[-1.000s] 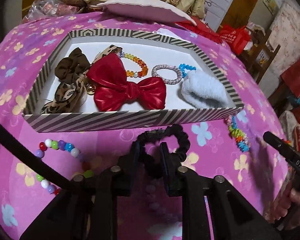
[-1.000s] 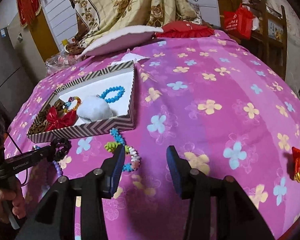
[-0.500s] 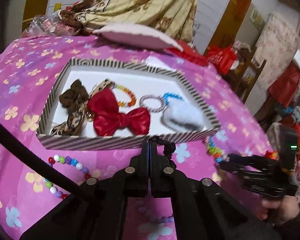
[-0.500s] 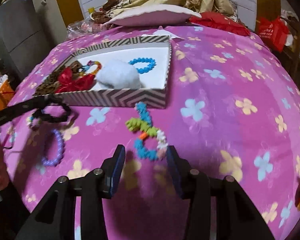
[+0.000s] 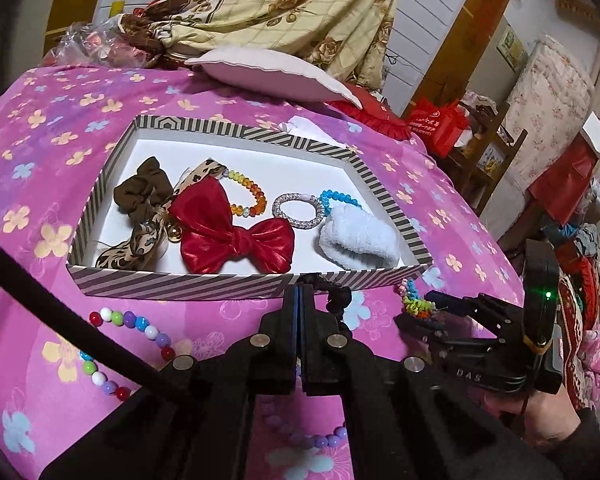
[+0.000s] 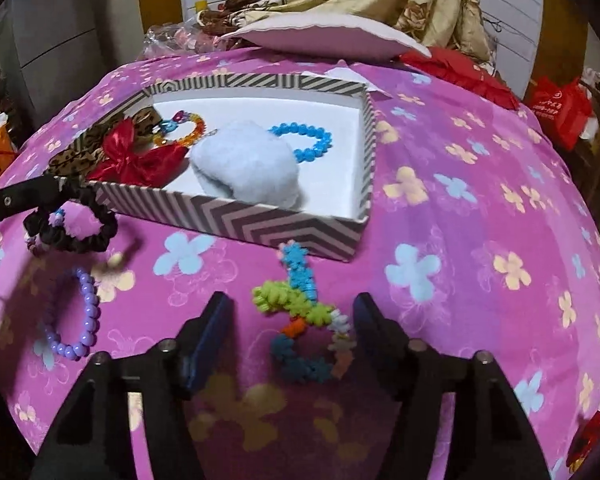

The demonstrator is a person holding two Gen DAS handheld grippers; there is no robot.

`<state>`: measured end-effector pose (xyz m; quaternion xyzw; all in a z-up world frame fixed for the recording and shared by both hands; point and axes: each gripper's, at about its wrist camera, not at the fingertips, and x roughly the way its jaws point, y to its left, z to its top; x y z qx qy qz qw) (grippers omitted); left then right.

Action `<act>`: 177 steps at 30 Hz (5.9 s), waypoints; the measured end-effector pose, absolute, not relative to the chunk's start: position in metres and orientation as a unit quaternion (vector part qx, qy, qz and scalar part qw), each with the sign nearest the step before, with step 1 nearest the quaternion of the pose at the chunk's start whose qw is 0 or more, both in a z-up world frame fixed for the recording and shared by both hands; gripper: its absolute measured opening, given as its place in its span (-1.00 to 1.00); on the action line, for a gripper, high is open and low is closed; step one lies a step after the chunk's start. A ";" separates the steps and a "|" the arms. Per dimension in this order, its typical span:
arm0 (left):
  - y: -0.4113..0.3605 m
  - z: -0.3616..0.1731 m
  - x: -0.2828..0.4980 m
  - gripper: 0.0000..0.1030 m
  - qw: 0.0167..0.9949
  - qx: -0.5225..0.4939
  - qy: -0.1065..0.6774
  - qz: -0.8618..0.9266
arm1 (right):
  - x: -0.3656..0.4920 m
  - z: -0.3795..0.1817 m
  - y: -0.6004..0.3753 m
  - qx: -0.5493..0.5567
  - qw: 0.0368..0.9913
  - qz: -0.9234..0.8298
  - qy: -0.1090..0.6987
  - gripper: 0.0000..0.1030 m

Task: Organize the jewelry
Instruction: 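Grasp the black scrunchie with the left gripper while the right gripper grasps the green-blue beaded bracelet, then carry the black scrunchie and green-blue bracelet over the striped tray, then lower both items into the tray and open both grippers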

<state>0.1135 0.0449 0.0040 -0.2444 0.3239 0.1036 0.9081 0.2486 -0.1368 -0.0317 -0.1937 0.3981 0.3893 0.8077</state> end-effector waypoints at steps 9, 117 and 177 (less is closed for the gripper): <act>0.048 0.001 0.114 -1.00 0.907 -0.246 0.325 0.109 | 0.231 -0.028 -0.133 -0.226 0.813 0.371 0.387 -0.68; 0.139 0.059 0.185 -1.00 0.905 -0.186 0.343 0.169 | 0.279 0.041 -0.077 0.012 0.855 0.428 0.291 -0.68; 0.175 0.029 0.266 -0.71 0.871 -0.262 0.382 0.166 | 0.348 0.018 -0.029 0.031 0.801 0.427 0.419 -0.53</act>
